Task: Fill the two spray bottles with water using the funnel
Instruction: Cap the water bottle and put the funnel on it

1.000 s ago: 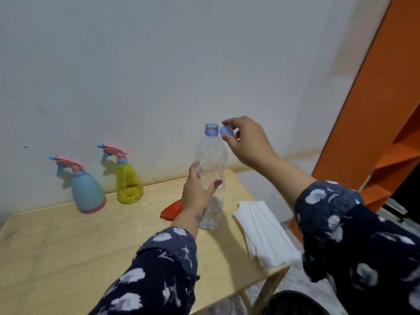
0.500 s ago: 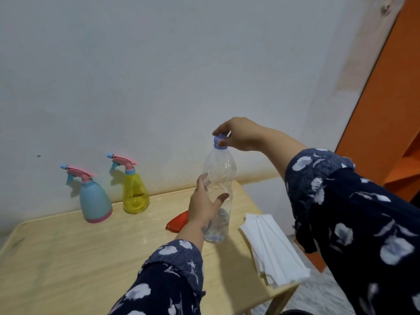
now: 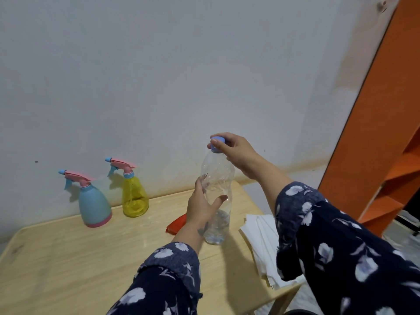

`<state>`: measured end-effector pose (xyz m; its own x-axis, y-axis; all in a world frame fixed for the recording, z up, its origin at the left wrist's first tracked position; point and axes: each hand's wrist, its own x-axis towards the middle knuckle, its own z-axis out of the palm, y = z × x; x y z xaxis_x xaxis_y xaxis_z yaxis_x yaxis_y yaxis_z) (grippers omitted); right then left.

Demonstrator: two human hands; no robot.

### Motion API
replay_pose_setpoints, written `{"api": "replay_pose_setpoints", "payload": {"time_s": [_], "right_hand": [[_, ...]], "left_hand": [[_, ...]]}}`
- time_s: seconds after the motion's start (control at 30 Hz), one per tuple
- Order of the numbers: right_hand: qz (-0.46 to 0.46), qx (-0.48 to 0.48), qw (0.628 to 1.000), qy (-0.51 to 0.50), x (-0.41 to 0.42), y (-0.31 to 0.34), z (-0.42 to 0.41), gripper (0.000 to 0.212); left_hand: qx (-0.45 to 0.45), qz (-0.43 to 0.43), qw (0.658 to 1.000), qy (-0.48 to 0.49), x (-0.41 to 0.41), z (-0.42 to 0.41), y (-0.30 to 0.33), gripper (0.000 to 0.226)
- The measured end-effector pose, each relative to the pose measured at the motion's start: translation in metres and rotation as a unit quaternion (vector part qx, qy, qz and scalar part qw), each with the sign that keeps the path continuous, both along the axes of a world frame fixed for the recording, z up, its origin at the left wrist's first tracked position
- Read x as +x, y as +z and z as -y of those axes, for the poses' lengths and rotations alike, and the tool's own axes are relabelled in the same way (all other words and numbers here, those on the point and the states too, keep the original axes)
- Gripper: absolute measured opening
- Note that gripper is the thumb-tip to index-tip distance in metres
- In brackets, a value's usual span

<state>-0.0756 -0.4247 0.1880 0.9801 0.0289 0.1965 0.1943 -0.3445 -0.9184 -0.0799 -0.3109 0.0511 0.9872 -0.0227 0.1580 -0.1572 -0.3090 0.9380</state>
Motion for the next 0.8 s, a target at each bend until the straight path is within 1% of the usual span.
{"api": "replay_pose_setpoints", "payload": {"time_s": [0.07, 0.1, 0.17, 0.2, 0.27, 0.33, 0.4, 0.43, 0.53, 0.63, 0.7, 0.73, 0.8], "right_hand": [[0.026, 0.017, 0.999, -0.044, 0.001, -0.003, -0.005, 0.029], [0.034, 0.024, 0.997, -0.07, 0.002, -0.006, -0.009, 0.03], [0.051, 0.014, 0.992, -0.116, 0.003, -0.011, -0.014, 0.041], [0.047, 0.012, 0.992, -0.114, 0.003, -0.012, -0.015, 0.046], [0.016, 0.041, 0.997, -0.061, 0.001, -0.014, -0.015, 0.049], [0.005, 0.065, 0.998, -0.024, 0.0, -0.015, -0.013, 0.04], [0.037, 0.068, 0.996, -0.042, 0.001, -0.017, -0.014, 0.028], [0.052, 0.07, 0.994, -0.063, 0.001, -0.018, -0.016, 0.026], [0.076, 0.06, 0.989, -0.108, 0.001, -0.018, -0.023, 0.039], [0.076, 0.061, 0.989, -0.114, -0.001, -0.019, -0.025, 0.041], [0.072, 0.057, 0.99, -0.108, -0.004, -0.026, -0.025, 0.04], [0.068, 0.048, 0.991, -0.106, -0.006, -0.032, -0.023, 0.044], [0.065, 0.035, 0.992, -0.103, -0.009, -0.049, -0.019, 0.061]], "left_hand": [[0.002, 0.001, 1.0, 0.006, 0.0, 0.002, -0.001, 0.078], [0.004, 0.002, 1.0, 0.007, -0.001, 0.002, -0.001, 0.078], [0.008, 0.005, 1.0, 0.004, -0.001, 0.003, -0.002, 0.079], [0.008, 0.005, 1.0, 0.004, -0.002, 0.003, -0.002, 0.079], [0.004, 0.0, 1.0, 0.005, -0.001, 0.001, -0.002, 0.08], [0.001, -0.005, 1.0, -0.002, 0.001, -0.002, -0.002, 0.08], [0.0, -0.003, 1.0, -0.009, 0.001, -0.002, -0.001, 0.08], [-0.002, 0.0, 1.0, -0.009, 0.001, -0.002, -0.001, 0.08], [-0.001, 0.006, 1.0, -0.01, -0.001, -0.001, -0.003, 0.08], [-0.008, -0.003, 1.0, -0.02, 0.0, -0.002, -0.003, 0.082], [-0.007, -0.012, 0.999, -0.043, 0.0, -0.005, 0.0, 0.09], [0.008, -0.017, 0.998, -0.061, 0.0, -0.008, 0.001, 0.097], [0.063, -0.031, 0.992, -0.108, 0.001, -0.019, 0.002, 0.116]]}}
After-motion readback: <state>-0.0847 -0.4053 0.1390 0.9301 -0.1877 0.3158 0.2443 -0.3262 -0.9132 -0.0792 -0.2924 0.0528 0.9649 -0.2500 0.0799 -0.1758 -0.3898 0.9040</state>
